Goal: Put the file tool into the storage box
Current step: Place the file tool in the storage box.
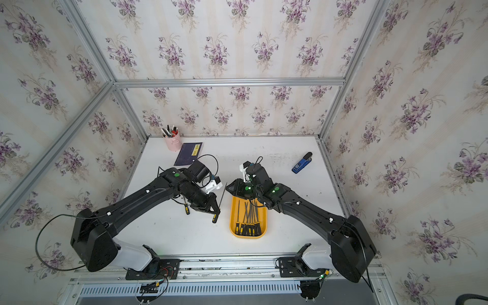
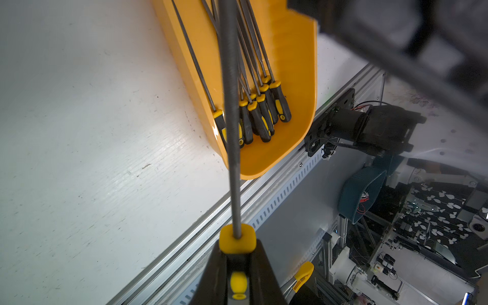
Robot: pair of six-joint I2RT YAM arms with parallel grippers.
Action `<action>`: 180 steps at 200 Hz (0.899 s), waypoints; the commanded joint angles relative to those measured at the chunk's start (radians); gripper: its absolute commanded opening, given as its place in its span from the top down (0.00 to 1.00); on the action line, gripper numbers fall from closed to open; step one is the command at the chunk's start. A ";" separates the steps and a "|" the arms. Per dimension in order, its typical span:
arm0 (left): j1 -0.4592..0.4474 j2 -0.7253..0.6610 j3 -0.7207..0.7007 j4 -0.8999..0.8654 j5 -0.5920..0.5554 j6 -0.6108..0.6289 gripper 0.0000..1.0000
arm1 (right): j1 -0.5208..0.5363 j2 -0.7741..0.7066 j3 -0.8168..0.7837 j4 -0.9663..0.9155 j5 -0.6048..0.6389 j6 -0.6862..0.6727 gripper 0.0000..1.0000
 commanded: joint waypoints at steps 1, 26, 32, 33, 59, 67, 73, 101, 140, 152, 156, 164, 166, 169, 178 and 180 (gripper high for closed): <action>0.000 0.002 0.009 0.011 0.010 0.001 0.95 | 0.020 0.031 0.015 0.049 -0.006 0.013 0.68; 0.000 -0.002 0.010 0.012 0.013 0.005 0.95 | 0.041 0.084 0.043 0.056 0.000 0.012 0.68; 0.000 -0.003 0.009 0.013 0.013 0.004 0.95 | 0.043 0.095 0.050 0.054 0.004 0.009 0.68; 0.000 -0.002 0.007 0.013 0.012 0.004 0.95 | 0.043 0.096 0.051 0.052 0.005 0.009 0.68; 0.000 -0.011 -0.003 0.017 0.016 -0.001 0.95 | 0.044 0.119 0.074 0.007 0.047 0.000 0.71; 0.000 -0.011 -0.006 0.017 0.013 0.000 0.95 | 0.044 0.121 0.076 -0.004 0.058 -0.002 0.74; 0.000 -0.012 -0.005 0.015 0.012 0.001 0.95 | 0.044 0.119 0.076 -0.010 0.067 -0.001 0.77; -0.001 -0.008 -0.015 0.023 0.019 0.003 0.94 | 0.044 0.121 0.088 -0.038 0.068 -0.016 1.00; 0.003 0.004 -0.005 0.033 0.031 -0.010 0.50 | 0.044 0.138 0.159 -0.189 0.095 -0.087 1.00; 0.010 0.004 0.010 0.026 0.026 -0.012 0.33 | 0.044 0.149 0.205 -0.288 0.131 -0.132 1.00; 0.012 0.005 0.015 0.023 0.023 -0.012 0.28 | 0.044 0.153 0.218 -0.320 0.140 -0.147 1.00; 0.017 0.001 0.021 0.020 0.019 -0.014 0.18 | 0.043 0.163 0.243 -0.376 0.155 -0.177 1.00; 0.018 -0.001 0.022 0.020 0.018 -0.015 0.16 | 0.043 0.165 0.247 -0.389 0.160 -0.183 1.00; 0.021 -0.002 0.025 0.019 0.016 -0.017 0.14 | 0.042 0.170 0.256 -0.408 0.163 -0.192 1.00; 0.029 -0.007 0.031 0.015 0.010 -0.020 0.07 | 0.038 0.185 0.278 -0.461 0.174 -0.222 1.00; 0.031 -0.007 0.031 0.015 0.009 -0.020 0.07 | 0.037 0.187 0.280 -0.471 0.177 -0.228 1.00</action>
